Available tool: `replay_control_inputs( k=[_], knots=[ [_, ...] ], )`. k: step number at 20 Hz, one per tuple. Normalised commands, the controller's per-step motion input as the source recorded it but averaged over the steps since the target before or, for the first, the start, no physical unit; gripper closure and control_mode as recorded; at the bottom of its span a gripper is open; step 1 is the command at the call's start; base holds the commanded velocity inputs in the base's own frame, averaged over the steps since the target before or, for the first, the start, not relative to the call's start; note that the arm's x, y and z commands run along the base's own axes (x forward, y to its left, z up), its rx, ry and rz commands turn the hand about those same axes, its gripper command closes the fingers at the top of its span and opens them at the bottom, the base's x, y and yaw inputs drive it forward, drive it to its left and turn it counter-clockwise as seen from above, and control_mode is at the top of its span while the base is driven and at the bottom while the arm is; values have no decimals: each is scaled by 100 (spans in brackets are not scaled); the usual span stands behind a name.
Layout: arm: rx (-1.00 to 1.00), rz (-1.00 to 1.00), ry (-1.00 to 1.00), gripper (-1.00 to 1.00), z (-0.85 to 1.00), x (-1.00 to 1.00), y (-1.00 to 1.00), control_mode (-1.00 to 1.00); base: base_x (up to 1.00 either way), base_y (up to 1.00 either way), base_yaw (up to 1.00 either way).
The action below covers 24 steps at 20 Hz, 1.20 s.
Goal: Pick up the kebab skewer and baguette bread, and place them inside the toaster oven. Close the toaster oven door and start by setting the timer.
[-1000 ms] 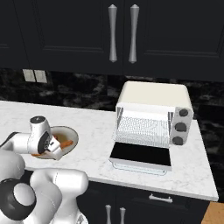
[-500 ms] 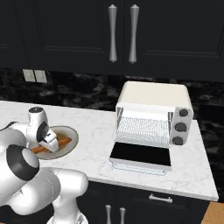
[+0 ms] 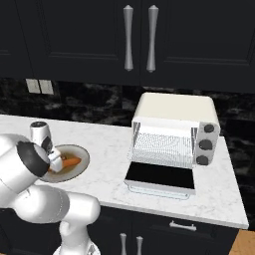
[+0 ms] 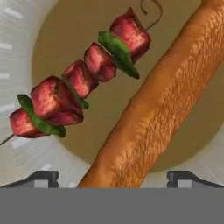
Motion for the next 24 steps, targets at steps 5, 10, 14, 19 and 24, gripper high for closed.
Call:
replay_control_inputs(
  k=[5, 10, 14, 19, 24],
  knots=[
    [0, 0, 0, 100, -36, -13, 14, -100, 0, 0, 0],
    [5, -1, 0, 100, -10, -26, 0, -100, 0, 0, 0],
    [0, 0, 0, 100, 3, -22, -9, -100, 0, 0, 0],
    [0, 0, 0, 100, 77, -33, -40, -100, 0, 0, 0],
    [13, -7, -5, 100, 100, -11, -75, -100, 0, 0, 0]
  ],
)
